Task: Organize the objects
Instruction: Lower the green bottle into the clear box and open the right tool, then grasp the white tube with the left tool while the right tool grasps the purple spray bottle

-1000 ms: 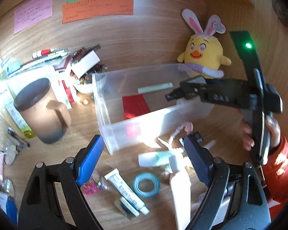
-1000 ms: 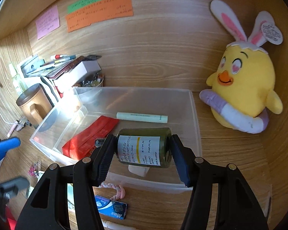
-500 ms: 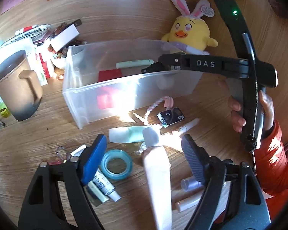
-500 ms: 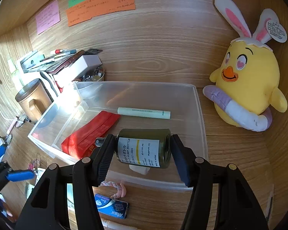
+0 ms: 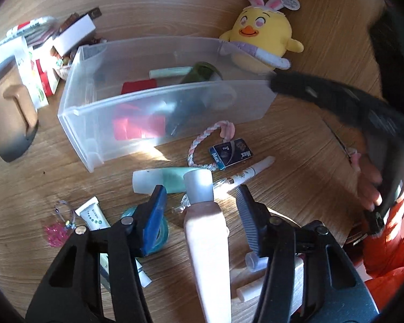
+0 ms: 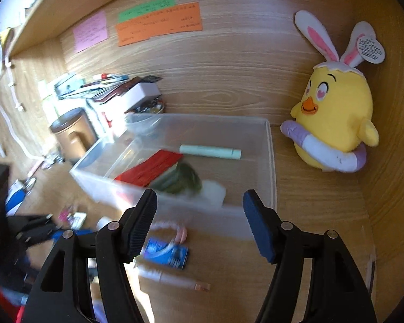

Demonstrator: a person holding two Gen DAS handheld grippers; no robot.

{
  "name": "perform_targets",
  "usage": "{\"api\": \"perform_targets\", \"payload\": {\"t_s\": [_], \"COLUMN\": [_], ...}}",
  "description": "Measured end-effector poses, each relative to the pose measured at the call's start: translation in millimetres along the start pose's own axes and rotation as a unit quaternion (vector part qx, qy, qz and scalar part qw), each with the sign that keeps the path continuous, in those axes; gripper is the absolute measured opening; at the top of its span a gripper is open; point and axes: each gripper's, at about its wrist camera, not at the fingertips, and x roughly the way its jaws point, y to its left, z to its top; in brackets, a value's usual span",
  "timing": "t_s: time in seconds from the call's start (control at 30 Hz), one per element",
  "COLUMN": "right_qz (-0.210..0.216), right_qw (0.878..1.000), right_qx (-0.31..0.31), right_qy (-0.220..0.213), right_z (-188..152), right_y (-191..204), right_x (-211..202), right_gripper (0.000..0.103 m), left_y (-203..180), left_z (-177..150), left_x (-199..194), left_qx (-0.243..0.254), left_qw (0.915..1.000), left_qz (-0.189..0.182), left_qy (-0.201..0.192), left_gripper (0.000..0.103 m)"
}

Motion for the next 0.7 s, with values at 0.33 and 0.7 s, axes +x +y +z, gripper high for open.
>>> {"api": "perform_targets", "payload": {"t_s": [0.33, 0.7], "right_qz": [0.048, 0.067], "right_qw": [0.998, 0.994], "right_qx": [-0.018, -0.056], "right_qy": [0.031, 0.068], "right_z": [-62.2, -99.5], "right_y": [29.7, 58.7], "right_x": [-35.2, -31.4], "right_gripper": [0.064, 0.064], "left_y": [2.4, -0.1], "left_z": [-3.7, -1.3], "left_x": [5.8, -4.7], "left_qx": [-0.019, -0.029], "left_qw": [0.9998, 0.9993], "left_qz": [-0.004, 0.003], "left_qy": [0.004, -0.022], "left_gripper": [0.031, 0.021]}}
